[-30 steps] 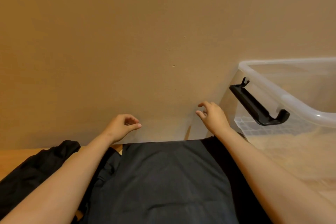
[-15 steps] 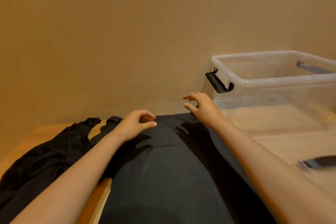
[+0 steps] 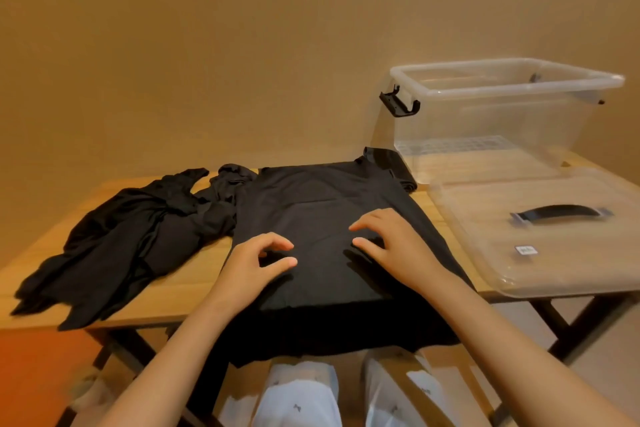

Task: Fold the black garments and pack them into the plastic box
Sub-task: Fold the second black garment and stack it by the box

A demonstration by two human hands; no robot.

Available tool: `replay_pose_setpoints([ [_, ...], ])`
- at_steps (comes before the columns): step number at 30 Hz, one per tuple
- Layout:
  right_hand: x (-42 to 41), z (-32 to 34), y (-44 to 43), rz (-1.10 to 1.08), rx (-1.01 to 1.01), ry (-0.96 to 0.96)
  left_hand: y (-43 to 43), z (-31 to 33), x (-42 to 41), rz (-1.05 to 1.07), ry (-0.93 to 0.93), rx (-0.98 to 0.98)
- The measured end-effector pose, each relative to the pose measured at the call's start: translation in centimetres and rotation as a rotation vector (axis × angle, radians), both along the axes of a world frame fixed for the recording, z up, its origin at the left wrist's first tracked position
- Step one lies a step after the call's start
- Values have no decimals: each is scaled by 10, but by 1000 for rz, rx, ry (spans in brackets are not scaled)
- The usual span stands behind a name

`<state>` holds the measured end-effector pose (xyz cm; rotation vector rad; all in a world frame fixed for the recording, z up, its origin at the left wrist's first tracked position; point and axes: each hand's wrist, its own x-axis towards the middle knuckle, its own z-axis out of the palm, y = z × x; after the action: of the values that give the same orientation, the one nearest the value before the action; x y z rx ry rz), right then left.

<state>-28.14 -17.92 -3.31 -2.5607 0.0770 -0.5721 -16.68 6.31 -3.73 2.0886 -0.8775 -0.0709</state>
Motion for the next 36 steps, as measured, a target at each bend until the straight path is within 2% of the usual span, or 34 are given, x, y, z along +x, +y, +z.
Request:
replay_pose_setpoints([
  [4, -28, -18, 11, 20, -13, -40, 16, -9, -24, 16, -41, -39],
  [8, -49, -32, 11, 77, -60, 13, 34, -20, -38, -43, -83, 65],
  [12, -54, -38, 6, 117, -49, 42, 37, -26, -36, -59, -124, 69],
  [19, -55, -36, 7, 118, 6, -21, 33, -28, -33, -74, -151, 40],
  [27, 8, -19, -10, 31, -95, 59, 3, -19, 21, -103, -167, 110],
  [36, 78, -17, -43, 80, -243, 96, -25, -14, 93, -157, -250, 233],
])
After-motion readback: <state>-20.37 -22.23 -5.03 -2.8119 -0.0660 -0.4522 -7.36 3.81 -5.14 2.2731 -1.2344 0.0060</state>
